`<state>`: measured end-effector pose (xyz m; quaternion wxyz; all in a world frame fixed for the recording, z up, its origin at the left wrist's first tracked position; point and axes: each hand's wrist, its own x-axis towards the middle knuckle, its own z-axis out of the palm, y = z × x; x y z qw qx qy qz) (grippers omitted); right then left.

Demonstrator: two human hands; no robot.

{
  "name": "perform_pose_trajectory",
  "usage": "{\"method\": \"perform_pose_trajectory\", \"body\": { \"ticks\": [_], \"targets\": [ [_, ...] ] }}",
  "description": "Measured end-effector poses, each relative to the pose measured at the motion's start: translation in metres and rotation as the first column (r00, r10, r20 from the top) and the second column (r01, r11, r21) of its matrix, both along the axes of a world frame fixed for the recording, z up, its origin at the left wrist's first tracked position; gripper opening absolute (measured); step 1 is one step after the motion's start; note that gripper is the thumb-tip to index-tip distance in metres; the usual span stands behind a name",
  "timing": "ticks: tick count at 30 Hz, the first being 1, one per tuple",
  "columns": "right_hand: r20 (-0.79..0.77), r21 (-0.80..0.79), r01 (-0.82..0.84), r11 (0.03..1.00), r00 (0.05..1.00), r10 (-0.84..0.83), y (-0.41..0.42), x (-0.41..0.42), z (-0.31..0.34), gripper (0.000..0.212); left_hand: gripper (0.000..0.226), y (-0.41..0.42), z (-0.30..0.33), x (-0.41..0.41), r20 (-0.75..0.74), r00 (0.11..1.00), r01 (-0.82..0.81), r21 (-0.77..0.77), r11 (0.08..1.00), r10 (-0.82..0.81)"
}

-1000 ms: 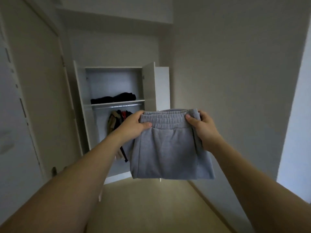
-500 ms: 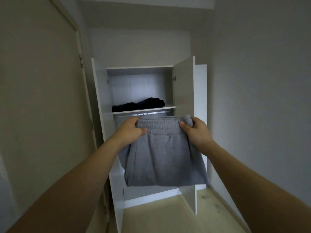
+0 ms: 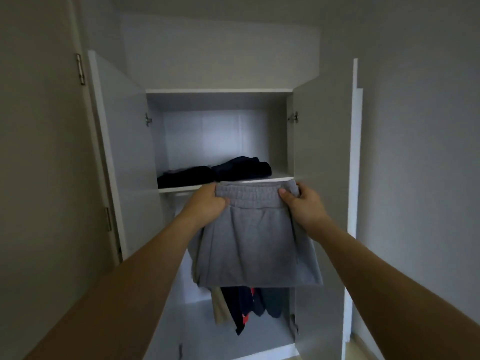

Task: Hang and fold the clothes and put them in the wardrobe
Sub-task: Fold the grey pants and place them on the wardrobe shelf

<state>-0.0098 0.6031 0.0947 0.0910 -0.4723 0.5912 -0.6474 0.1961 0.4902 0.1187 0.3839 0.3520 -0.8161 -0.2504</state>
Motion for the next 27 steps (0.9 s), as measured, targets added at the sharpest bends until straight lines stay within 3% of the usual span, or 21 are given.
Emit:
{"method": "perform_pose_trajectory", "body": {
  "ticks": [3, 7, 10, 15, 20, 27],
  "targets": [
    [0.028, 0.011, -0.083, 0.997, 0.996, 0.082, -0.089, -0.031, 0.007, 0.012, 0.017, -0.084, 0.009, -0.026, 0.027, 0.996, -0.09, -0.017, 0.996, 0.09],
    [0.037, 0.006, -0.166, 0.986, 0.986, 0.165, -0.207, -0.051, 0.034, 0.018, 0.015, -0.193, 0.031, -0.044, 0.048, 0.974, -0.217, -0.07, 0.974, 0.22],
    [0.009, -0.031, -0.234, 0.972, 0.972, 0.235, -0.295, -0.058, 0.055, 0.005, 0.013, -0.274, 0.05, -0.053, 0.049, 0.942, -0.325, -0.131, 0.937, 0.333],
    [-0.048, -0.124, -0.282, 0.951, 0.959, 0.279, -0.438, -0.066, 0.093, 0.005, 0.009, -0.4, 0.085, -0.072, -0.053, 0.868, -0.489, -0.269, 0.83, 0.494],
    [-0.059, -0.197, -0.31, 0.93, 0.951, 0.304, -0.567, -0.074, 0.139, 0.014, 0.034, -0.518, 0.13, -0.09, -0.172, 0.794, -0.593, -0.436, 0.677, 0.584],
    [-0.15, -0.252, -0.307, 0.918, 0.949, 0.276, -0.723, -0.101, 0.191, 0.027, 0.038, -0.667, 0.174, -0.123, -0.238, 0.692, -0.691, -0.494, 0.528, 0.682]
  ]
}}
